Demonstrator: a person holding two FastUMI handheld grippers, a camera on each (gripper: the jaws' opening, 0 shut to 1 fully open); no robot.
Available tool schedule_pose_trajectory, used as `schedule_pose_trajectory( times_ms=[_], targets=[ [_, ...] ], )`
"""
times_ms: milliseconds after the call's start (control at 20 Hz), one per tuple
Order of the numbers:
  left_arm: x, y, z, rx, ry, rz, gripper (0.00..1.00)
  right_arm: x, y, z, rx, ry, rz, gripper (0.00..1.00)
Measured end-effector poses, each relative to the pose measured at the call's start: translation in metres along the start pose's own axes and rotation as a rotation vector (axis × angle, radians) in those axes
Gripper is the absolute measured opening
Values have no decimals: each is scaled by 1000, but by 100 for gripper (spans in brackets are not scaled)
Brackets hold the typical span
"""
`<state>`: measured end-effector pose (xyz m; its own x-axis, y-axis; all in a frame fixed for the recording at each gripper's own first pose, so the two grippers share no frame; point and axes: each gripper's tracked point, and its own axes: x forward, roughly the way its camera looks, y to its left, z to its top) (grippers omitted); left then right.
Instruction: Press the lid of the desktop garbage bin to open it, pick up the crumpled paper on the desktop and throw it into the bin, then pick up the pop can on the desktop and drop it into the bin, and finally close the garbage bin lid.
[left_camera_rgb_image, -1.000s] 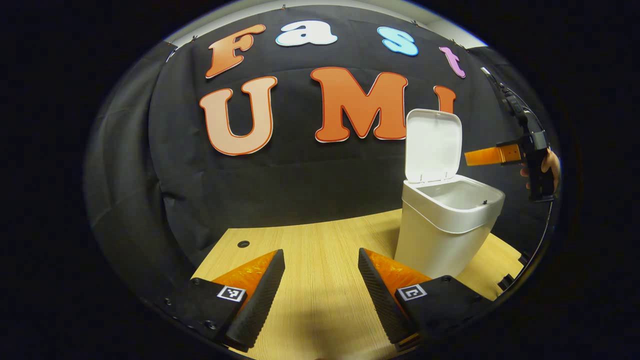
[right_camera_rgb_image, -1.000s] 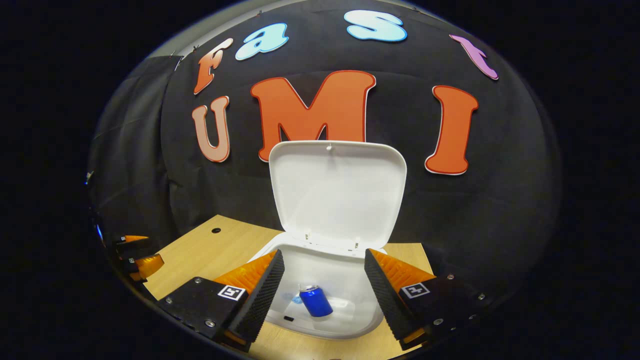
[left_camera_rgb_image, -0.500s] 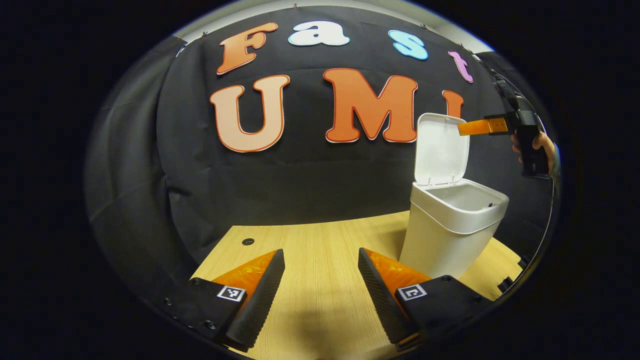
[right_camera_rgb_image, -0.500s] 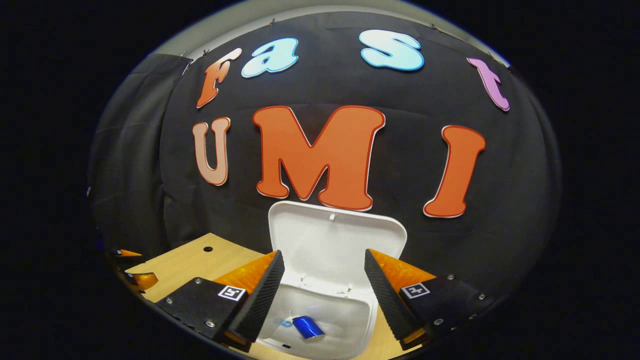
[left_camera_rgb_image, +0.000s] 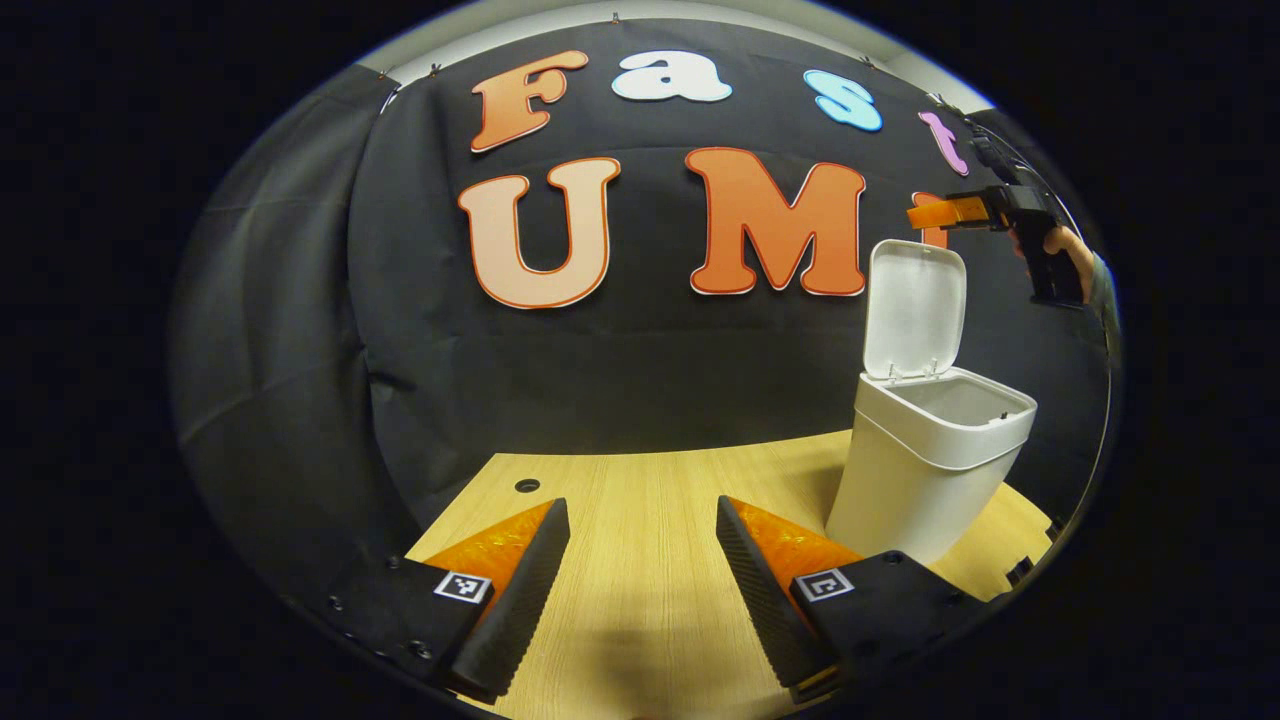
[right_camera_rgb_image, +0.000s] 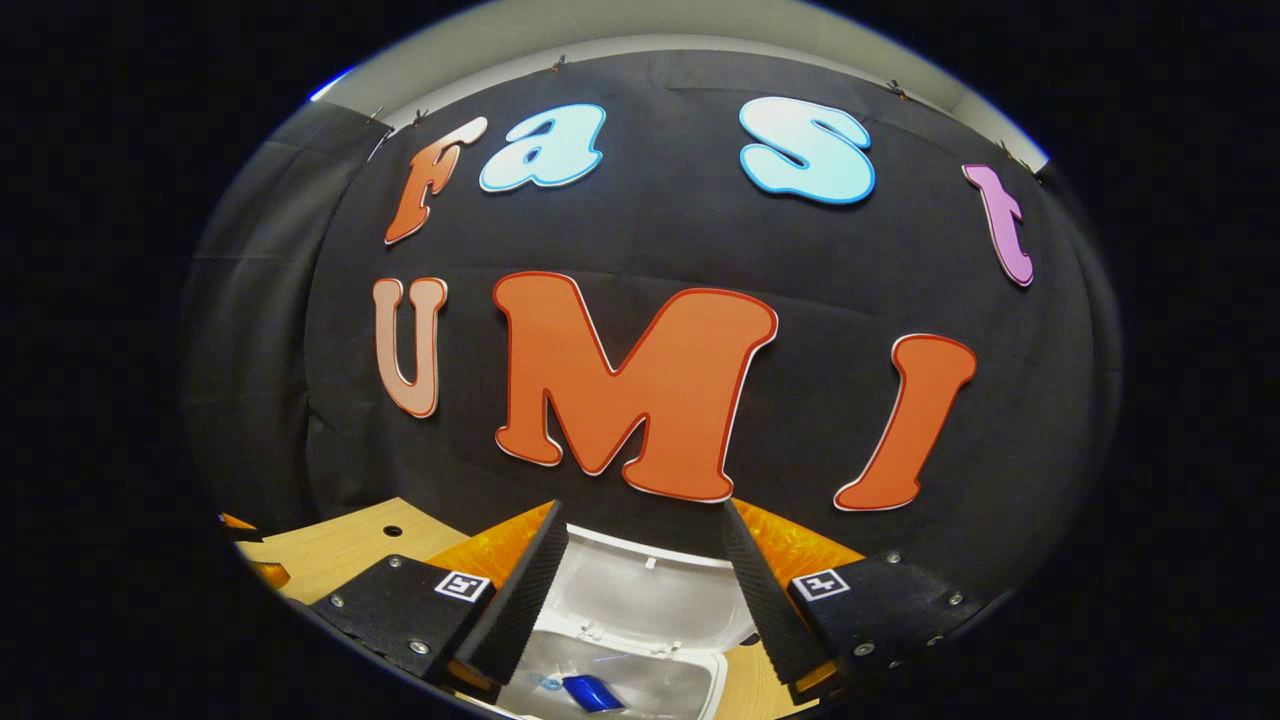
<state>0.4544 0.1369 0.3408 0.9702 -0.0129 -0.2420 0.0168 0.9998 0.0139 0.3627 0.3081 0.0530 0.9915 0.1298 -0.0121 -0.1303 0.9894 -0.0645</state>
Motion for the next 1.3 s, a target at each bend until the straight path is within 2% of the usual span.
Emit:
schedule_pose_trajectory(
  times_ms=[200, 400, 550, 750, 950, 1300],
  targets=[
    [-4, 11, -1, -5, -2, 24, 92, 17, -5, 0, -1, 30, -16, 94],
    [-8, 16, -2, -4, -1, 38, 94, 32, -8, -13, 2, 68, -37, 89],
    [-11, 25, -7, -8, 12, 57, 94, 35, 1, -23, 45, 86, -17, 84],
    [-12, 24, -10, -6, 21, 54, 94, 31, 5, -26, 87, 89, -6, 75],
    [-12, 19, -11, 7, 24, 33, 92, 17, 10, -32, 149, 114, 14, 71],
    [-4, 10, -20, 20, 47, 2, 94, -12, 21, -70, 129, 213, 15, 71]
  ],
)
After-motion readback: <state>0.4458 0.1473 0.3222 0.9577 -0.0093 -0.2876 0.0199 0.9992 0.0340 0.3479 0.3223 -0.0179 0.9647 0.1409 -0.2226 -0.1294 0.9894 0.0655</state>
